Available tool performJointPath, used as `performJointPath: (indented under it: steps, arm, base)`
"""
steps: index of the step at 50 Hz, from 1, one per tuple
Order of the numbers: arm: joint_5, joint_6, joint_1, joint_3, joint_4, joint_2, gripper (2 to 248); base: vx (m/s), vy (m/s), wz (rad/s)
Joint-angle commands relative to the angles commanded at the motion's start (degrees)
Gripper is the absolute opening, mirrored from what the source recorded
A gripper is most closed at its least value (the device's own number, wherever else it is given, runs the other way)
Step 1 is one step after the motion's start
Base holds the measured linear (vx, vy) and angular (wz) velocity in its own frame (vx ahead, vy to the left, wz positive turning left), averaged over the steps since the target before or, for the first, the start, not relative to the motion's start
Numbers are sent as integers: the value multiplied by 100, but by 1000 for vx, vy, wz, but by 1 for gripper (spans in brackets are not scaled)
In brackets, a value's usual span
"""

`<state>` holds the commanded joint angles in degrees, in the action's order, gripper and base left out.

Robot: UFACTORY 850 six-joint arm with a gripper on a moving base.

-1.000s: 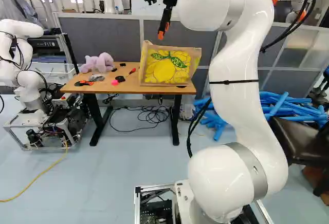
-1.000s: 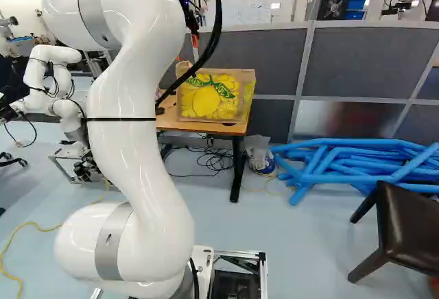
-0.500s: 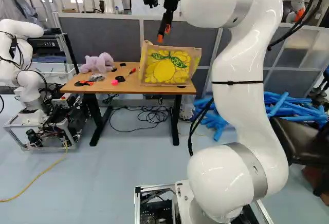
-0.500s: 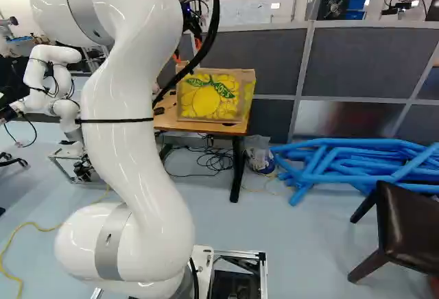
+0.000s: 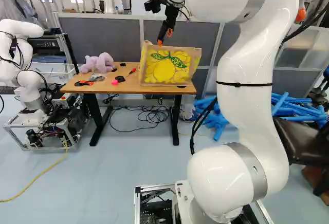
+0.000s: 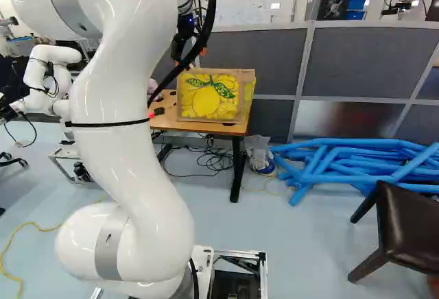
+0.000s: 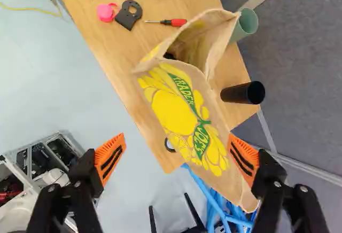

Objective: Pick up the bag on the ground and place it on the table

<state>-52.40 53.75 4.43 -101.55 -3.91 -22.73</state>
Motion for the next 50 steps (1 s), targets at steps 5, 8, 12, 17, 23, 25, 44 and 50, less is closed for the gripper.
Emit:
performJointPath:
  steps: [5,8,12,17,23,25,44,50]
  arm:
    - [296,-155,-13,279,11,112,247]
    - [481,-253,-21,454,18,182,247]
    - [737,-387,-32,695,28,279,247]
    - [1072,-563,-46,1010,41,405,247]
    - [1494,-784,-65,1409,57,565,247]
    - [1640,-861,-71,1546,63,620,247]
    - [3144,-1650,-136,2964,120,1189,247]
    - [3624,-1902,-157,3417,139,1371,247]
  base:
    - [0,0,0]
    - [0,0,0]
    - [0,0,0]
    - [0,0,0]
    - [0,0,0]
    - [0,0,0]
    - [0,0,0]
    - [0,0,0]
